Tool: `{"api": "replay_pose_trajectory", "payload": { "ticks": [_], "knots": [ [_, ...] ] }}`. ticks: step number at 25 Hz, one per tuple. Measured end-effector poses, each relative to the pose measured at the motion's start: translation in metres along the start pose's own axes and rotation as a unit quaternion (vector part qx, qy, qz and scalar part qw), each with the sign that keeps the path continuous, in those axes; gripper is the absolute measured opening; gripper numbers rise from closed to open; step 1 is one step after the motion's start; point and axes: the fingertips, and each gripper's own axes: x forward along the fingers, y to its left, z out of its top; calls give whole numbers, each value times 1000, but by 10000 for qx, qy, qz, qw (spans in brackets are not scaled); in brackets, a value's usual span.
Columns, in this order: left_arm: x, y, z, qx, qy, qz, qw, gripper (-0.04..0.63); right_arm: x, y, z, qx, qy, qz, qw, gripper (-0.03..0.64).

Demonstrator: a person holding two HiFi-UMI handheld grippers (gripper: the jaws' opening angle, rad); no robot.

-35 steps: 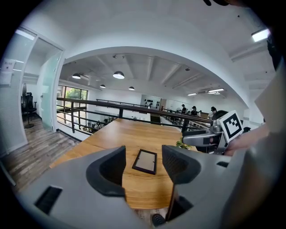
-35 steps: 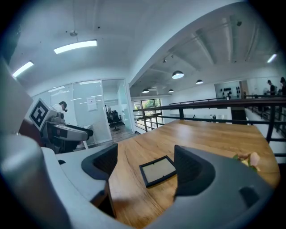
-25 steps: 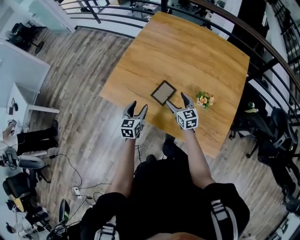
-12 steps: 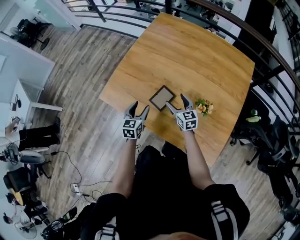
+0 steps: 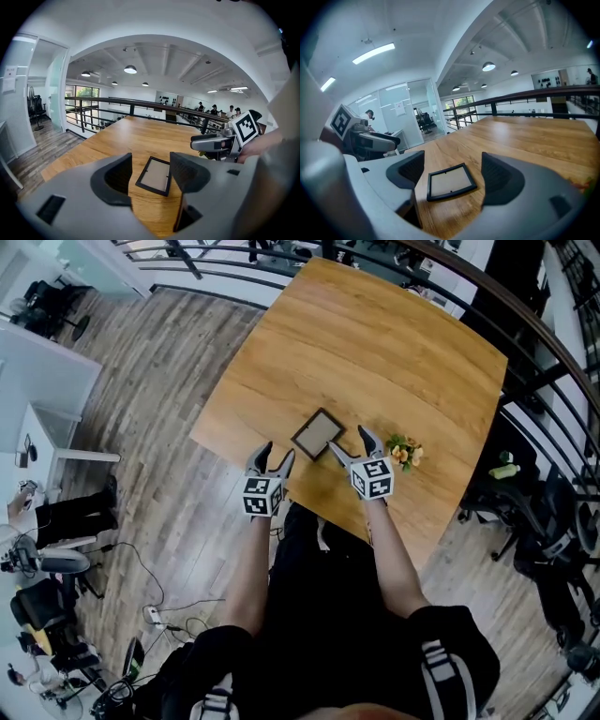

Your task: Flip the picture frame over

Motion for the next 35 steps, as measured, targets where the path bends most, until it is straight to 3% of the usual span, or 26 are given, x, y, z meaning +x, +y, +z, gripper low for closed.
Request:
{"api": "replay_pose_trajectory", "payload": {
  "ticks": [23, 35],
  "knots": [
    [59, 15, -37, -285, 503, -405, 9975, 270, 22, -16, -35, 223, 460, -227, 9984, 376],
    [95, 36, -72, -349, 1014, -542, 9928, 270, 34, -27, -65, 524, 825, -419, 9943, 376]
  ]
}}
